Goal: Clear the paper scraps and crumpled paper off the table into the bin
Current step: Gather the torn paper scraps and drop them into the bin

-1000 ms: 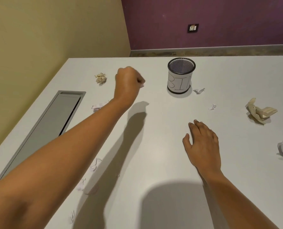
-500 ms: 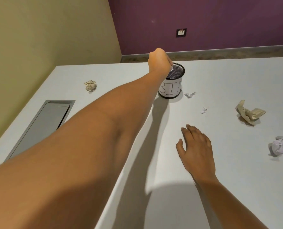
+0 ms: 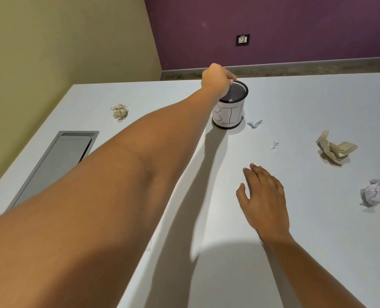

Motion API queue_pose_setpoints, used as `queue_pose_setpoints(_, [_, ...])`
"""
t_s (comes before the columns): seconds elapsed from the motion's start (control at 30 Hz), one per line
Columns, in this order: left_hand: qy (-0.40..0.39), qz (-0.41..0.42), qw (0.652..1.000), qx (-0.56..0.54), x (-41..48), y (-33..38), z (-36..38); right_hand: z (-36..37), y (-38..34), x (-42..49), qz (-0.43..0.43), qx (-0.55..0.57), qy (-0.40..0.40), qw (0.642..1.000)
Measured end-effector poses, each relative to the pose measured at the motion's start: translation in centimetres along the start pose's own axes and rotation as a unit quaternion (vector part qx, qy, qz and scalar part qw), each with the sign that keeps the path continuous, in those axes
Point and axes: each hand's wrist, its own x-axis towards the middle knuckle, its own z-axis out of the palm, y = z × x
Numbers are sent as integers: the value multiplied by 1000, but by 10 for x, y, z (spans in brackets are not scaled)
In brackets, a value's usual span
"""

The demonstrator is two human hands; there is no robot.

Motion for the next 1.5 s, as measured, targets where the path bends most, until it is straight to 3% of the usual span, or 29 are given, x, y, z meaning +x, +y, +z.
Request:
queue_pose_setpoints(0.27, [35, 34, 995, -91, -60, -34, -40, 0, 0, 0, -7, 3, 10, 1000])
queue_pose_setpoints(0.37, [37, -2, 991, -126, -110, -73, -63, -1, 0, 0, -10, 5, 12, 1000])
queue_pose_setpoints(0.6, [66, -86, 993, 41, -243, -168, -104, -3, -1, -1, -16, 12, 19, 1000])
queue_pose_setpoints(0.87, [208, -149, 958, 126, -324, -204, -130, 2, -9, -8, -4, 1, 19, 1000])
queue_pose_setpoints(1.13, [140, -156, 966, 149, -333, -204, -128, 11, -43, -37, 22, -39, -39, 998])
queue_pose_setpoints(1.27, [75, -115, 973, 185, -326, -203, -120, 16, -65, -57, 0, -41, -62, 997])
queue_pose_setpoints(1.5, [-17, -121, 947, 298, -307, -209, -107, 18, -70, -63, -16, -39, -65, 997])
